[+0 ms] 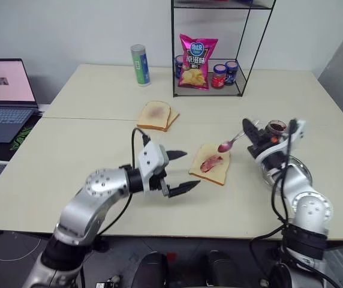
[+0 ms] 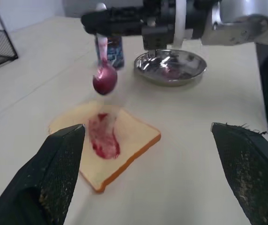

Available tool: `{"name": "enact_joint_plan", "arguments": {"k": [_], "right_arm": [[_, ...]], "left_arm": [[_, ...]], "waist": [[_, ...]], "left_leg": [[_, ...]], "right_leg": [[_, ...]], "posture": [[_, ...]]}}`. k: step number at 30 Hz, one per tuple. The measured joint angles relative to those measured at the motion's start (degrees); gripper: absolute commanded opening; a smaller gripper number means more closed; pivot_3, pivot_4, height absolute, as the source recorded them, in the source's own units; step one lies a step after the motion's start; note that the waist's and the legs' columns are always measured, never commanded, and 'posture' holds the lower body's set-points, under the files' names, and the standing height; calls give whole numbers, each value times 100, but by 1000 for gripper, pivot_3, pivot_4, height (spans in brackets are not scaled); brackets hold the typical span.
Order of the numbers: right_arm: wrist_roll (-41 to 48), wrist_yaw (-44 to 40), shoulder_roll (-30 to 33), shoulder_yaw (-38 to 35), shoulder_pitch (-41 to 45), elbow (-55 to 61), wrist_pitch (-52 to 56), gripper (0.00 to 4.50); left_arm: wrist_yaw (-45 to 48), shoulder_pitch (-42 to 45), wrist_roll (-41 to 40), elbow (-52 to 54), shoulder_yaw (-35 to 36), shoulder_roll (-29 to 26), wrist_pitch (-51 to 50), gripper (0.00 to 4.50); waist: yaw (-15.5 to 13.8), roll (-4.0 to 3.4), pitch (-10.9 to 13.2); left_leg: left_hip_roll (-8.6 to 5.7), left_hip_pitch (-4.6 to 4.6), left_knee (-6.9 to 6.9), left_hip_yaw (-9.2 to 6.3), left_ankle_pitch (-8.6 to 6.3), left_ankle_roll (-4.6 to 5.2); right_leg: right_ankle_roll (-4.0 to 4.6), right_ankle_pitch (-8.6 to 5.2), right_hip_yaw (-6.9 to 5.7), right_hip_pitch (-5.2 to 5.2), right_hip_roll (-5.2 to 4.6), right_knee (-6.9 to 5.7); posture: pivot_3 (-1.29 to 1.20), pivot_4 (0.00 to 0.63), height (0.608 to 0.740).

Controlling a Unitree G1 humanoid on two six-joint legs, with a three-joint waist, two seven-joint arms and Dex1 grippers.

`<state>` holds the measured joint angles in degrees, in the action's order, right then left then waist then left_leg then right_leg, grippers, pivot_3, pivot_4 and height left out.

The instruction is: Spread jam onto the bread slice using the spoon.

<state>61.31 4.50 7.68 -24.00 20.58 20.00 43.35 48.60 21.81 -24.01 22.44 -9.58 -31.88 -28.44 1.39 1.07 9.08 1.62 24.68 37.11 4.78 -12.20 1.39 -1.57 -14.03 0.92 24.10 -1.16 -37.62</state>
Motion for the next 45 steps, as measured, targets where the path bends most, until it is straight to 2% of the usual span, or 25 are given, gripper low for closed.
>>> {"name": "enact_joint_plan", "arguments": {"k": [4,7,10,12,15,18,23,29,30,31,32,40,45], "right_arm": [[68,456,415,-376,-257,281,-32,19],[0,652,720,-632,-489,488,-112,19],[-579,738,1065,-971,-1039,629,-472,19],[-827,762,1062,-1029,-1189,552,-670,19],[-1325,686,913,-1072,-1303,-32,-1170,19],[-1577,520,734,-1051,-1306,-615,-1512,19],[-1645,173,649,-1025,-1116,-1260,-1788,19],[-1672,-183,559,-1041,-908,-1770,-2144,19],[-1676,-223,552,-1044,-908,-1807,-2181,467],[-1691,-235,546,-1038,-920,-1848,-2178,568],[-1714,-244,519,-1033,-957,-1919,-2174,900],[-1718,-319,497,-1072,-1132,-2007,-2159,2738],[-1718,-317,531,-1074,-1170,-2002,-2131,3640]], "left_arm": [[349,863,148,-715,-415,212,8,4500],[637,1585,404,-1363,-856,584,188,4500],[1019,2346,879,-2447,-1429,1214,832,4500],[1099,2527,1053,-2898,-1561,1415,1094,4500],[1093,2847,1232,-3749,-1605,2021,1453,4500],[1140,3010,1339,-4123,-1629,2368,1693,4500],[1172,3030,1486,-4522,-1628,2596,1890,4500],[1204,2979,1589,-4543,-1589,2546,1890,4500],[1213,2937,1635,-4536,-1589,2521,1890,4500],[1216,2905,1654,-4535,-1589,2504,1890,4500],[1218,2873,1670,-4529,-1589,2488,1890,4500],[1176,2837,1724,-4483,-1469,2515,1876,4500],[1171,2838,1724,-4483,-1456,2548,1885,4500]], "waist": [[-4,1,2],[-33,3,3],[-53,3,2],[0,0,1],[25,1,2],[41,-1,1],[42,-5,0],[33,-5,0],[33,-5,-1],[34,-5,0],[31,-5,-1],[26,-8,0],[28,-9,-1]], "left_leg": [[-9,6,-4,2,0,1],[-7,8,-7,2,0,1],[-7,9,-15,0,0,2],[-5,9,-16,4,-1,3],[-4,8,-11,3,-1,4],[-4,7,-11,4,0,4],[-3,8,-11,3,0,4],[-4,8,-10,2,-1,4],[-3,7,-10,2,0,4],[-2,7,-10,1,0,4],[-2,7,-10,0,0,4],[-4,8,-7,2,0,4],[-3,7,-8,1,0,4]], "right_leg": [[-3,1,1,1,0,9],[-4,2,4,2,4,20],[-8,-1,2,0,13,35],[-9,-1,7,0,12,35],[-17,4,6,0,17,34],[-19,5,9,0,29,31],[-20,5,8,0,34,31],[-20,5,7,-3,34,33],[-20,5,7,-4,34,32],[-20,5,7,-3,33,32],[-19,6,6,-3,33,31],[-19,8,7,-3,31,29],[-18,8,7,-3,32,28]], "posture": [[0,150,740],[0,150,740],[0,150,740],[0,150,740],[0,150,740],[0,150,740],[0,150,740],[0,150,740],[0,150,740],[0,150,740],[0,150,740],[0,150,740],[0,150,740]]}}
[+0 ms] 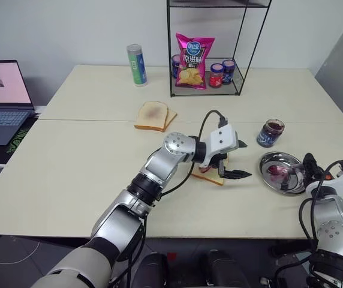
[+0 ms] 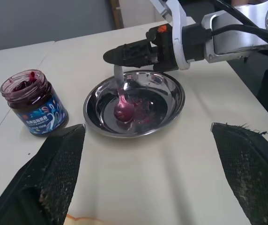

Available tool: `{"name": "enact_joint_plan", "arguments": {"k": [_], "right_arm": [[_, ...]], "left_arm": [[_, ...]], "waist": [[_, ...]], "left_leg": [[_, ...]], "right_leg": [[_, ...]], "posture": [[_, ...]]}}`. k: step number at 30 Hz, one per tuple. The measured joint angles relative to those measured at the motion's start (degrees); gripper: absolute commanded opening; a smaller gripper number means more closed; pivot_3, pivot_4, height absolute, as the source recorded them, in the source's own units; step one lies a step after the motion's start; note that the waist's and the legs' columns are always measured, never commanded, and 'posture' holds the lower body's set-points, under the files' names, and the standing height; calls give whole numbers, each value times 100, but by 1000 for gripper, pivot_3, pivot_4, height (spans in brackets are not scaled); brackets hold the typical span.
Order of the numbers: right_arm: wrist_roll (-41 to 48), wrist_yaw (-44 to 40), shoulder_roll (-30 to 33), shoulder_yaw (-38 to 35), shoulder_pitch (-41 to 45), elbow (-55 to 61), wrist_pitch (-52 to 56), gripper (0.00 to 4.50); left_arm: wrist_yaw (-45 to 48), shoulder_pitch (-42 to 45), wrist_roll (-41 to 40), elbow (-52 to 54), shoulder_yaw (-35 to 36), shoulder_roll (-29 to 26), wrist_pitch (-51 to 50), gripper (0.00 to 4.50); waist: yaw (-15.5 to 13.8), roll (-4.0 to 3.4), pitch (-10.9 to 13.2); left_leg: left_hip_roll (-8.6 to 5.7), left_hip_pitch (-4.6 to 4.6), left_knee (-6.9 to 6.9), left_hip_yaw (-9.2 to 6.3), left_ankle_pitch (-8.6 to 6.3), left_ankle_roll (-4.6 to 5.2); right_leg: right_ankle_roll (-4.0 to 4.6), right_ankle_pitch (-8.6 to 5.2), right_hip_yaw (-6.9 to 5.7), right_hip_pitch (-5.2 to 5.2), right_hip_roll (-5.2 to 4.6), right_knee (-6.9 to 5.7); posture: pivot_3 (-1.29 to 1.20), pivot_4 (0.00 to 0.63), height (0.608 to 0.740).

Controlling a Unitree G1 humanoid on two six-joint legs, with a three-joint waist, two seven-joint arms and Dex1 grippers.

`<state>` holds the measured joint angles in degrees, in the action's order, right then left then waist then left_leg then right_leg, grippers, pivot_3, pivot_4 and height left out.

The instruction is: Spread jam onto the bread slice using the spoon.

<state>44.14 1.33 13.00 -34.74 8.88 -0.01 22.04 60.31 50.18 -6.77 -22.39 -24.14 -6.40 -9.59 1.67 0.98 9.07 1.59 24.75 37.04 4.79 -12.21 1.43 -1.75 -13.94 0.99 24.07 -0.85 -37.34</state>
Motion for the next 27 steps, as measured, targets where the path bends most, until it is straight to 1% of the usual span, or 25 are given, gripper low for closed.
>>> {"name": "enact_joint_plan", "arguments": {"k": [3,4,8,13,17,18,19,20,23,24,27], "right_arm": [[-3,15,73,-2,-10,92,33,4323],[-7,29,118,0,-31,173,53,4459],[-180,83,532,10,-298,683,168,4459],[-470,-78,1450,105,-980,1572,720,4459],[-326,-1178,2874,217,-1875,2569,1506,4459],[-207,-1427,3050,183,-1968,2765,1632,4459],[55,-1871,3420,174,-2240,3142,1876,4459],[254,-2218,3654,163,-2439,3422,2048,4459],[658,-3032,4185,101,-2935,3937,2451,4459],[792,-3264,4279,47,-3000,4033,2590,4459],[1004,-3572,4420,7,-2946,4054,2789,4459]], "left_arm": [[-11,0,1,0,56,-3,1,4500],[-11,-1,2,0,84,-11,1,4500],[36,-91,6,167,133,-201,-12,4500],[197,-372,-163,651,482,-838,-447,4500],[434,-901,-575,1389,1068,-1896,-1233,4500],[442,-989,-611,1454,1204,-2115,-1387,4500],[518,-1193,-689,1691,1307,-2418,-1594,4500],[575,-1352,-724,1852,1355,-2647,-1729,4500],[684,-1739,-820,2133,1483,-3157,-2034,4500],[689,-1838,-857,2198,1535,-3296,-2134,4500],[684,-1967,-928,2364,1611,-3444,-2226,4500]], "waist": [[0,0,0],[-1,0,0],[-3,-2,-1],[17,-5,-3],[36,-8,-1],[27,1,-2],[13,1,-1],[0,2,-1],[-34,17,8],[-61,27,11],[-126,34,13]], "left_leg": [[-1,0,0,0,0,0],[-1,0,0,0,0,0],[-2,0,-2,0,0,0],[9,-4,-1,0,0,-1],[14,-31,-4,3,0,-1],[20,-34,0,-5,0,-1],[16,-40,-6,-8,0,-1],[19,-48,-3,-13,0,-2],[14,-67,-3,-17,0,-3],[11,-69,1,-17,0,-3],[6,-72,5,-12,-1,-2]], "right_leg": [[0,0,1,0,0,0],[0,0,0,0,0,0],[0,0,1,0,-1,1],[-2,-3,1,1,-14,-6],[16,-15,2,-2,-17,-40],[17,-16,-6,-7,-11,-42],[19,-18,-5,-10,-12,-46],[25,-22,-11,-22,-12,-48],[30,-26,-18,-48,-23,-34],[55,-40,-19,-57,-29,-26],[53,-31,-17,-82,-40,23]], "posture": [[0,150,740],[0,150,740],[0,150,740],[0,150,740],[0,150,740],[0,150,740],[0,150,740],[0,150,740],[0,150,740],[0,150,740],[0,150,740]]}}
